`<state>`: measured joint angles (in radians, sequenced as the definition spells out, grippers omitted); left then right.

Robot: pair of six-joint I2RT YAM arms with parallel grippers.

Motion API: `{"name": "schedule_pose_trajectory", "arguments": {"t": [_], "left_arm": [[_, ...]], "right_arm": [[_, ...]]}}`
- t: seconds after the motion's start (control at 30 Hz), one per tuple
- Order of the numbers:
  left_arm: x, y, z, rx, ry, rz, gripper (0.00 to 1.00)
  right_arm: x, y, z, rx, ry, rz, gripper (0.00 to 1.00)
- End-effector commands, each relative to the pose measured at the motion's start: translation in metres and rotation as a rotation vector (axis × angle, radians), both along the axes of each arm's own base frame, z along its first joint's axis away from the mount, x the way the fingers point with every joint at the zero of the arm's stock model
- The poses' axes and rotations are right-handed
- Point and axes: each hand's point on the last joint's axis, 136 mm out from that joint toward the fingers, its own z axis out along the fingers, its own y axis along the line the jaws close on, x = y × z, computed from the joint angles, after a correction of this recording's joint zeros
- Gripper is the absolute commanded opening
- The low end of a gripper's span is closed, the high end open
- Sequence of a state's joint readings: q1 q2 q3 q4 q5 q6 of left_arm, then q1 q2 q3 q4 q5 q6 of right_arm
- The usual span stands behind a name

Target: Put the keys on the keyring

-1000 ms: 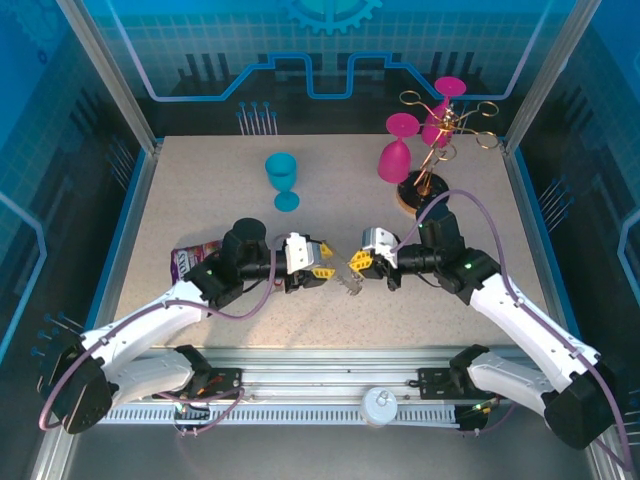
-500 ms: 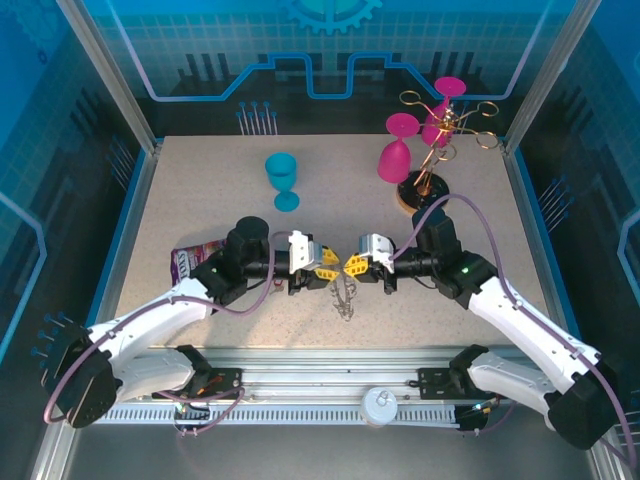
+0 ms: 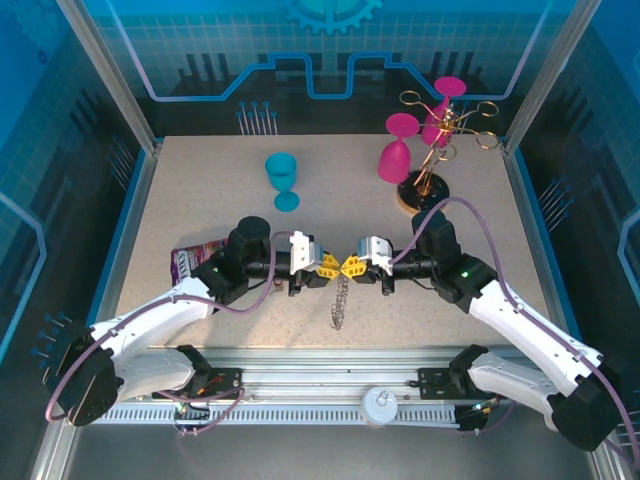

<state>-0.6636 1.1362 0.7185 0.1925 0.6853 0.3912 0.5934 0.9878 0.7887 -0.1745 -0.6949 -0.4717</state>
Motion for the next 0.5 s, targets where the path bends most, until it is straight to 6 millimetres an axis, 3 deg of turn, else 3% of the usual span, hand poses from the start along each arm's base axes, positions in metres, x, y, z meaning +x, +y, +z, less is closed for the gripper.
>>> {"name": "schedule_pose_trajectory", "arguments": {"t": [0.0, 0.13, 0.3, 0.4, 0.47], "left_arm": [[-0.004, -0.004, 0.008, -0.025, -0.012, -0.032, 0.11], [-0.004, -0.004, 0.009, -0.032, -0.028, -0.035, 0.0], [-0.004, -0.002, 0.012, -0.041, -0.068, -0.023, 0.0], [0.002, 0.002, 0.011, -0.025, -0.095, 0.025, 0.0], [0.006, 0.006, 0.006, 0.01, -0.103, 0.061, 0.0]], "right_arm": [[-0.005, 0.008, 0.007, 0.034, -0.021, 0.03, 0.0], [-0.005, 0.009, 0.003, 0.028, -0.013, 0.03, 0.0], [0.002, 0.004, -0.005, -0.009, -0.022, -0.024, 0.0], [0.01, -0.005, -0.012, -0.063, -0.042, -0.099, 0.3], [0.015, -0.016, -0.019, -0.129, -0.065, -0.153, 0.36]]}}
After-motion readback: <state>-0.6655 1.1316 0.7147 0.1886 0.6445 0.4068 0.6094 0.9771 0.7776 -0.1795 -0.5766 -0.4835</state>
